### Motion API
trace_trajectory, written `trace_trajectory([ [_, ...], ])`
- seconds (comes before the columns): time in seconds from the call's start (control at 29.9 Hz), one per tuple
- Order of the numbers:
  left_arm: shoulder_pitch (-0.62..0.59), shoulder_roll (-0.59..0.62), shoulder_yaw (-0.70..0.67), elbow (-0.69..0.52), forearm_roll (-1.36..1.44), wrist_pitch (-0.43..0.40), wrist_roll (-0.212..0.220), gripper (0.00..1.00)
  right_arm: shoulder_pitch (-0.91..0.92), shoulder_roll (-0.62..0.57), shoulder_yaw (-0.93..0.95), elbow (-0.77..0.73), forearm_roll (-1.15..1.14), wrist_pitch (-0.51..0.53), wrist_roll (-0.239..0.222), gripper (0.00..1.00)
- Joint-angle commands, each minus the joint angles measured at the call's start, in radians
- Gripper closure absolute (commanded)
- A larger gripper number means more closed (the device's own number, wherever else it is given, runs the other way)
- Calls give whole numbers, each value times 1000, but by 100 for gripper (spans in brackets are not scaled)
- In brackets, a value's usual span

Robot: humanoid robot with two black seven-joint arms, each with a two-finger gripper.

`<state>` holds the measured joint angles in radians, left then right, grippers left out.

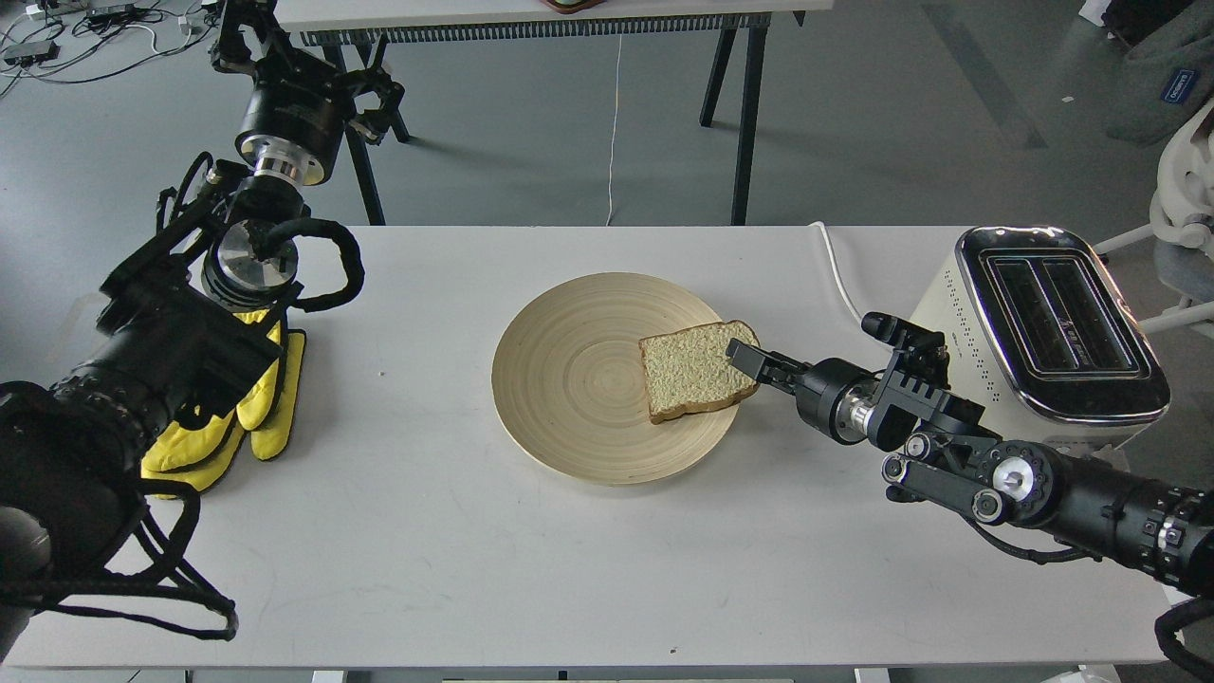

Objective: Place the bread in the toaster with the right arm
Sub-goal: 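Close the right gripper on the edge of the bread slice, then lift the bread slice out of the bowl with the right gripper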

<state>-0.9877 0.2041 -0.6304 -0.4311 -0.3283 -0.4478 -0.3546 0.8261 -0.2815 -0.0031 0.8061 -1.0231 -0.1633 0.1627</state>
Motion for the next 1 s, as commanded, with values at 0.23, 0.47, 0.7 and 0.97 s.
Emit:
trace_trajectory([
  [0.23, 1, 1, 0, 0, 0, 1, -1, 0, -2, 30, 0, -36, 2, 1, 0, 61],
  [0.47, 0, 0, 0, 2, 0, 1, -1, 0, -2, 28, -1, -36, 3, 2, 0, 80],
  [0.7, 1, 0, 0, 0, 0, 1, -1, 0, -1, 28, -1, -21, 3, 2, 0, 94],
  [0.97, 1, 0, 0, 0, 0, 1, -1, 0, 18, -22, 12, 51, 3, 2, 1, 96],
])
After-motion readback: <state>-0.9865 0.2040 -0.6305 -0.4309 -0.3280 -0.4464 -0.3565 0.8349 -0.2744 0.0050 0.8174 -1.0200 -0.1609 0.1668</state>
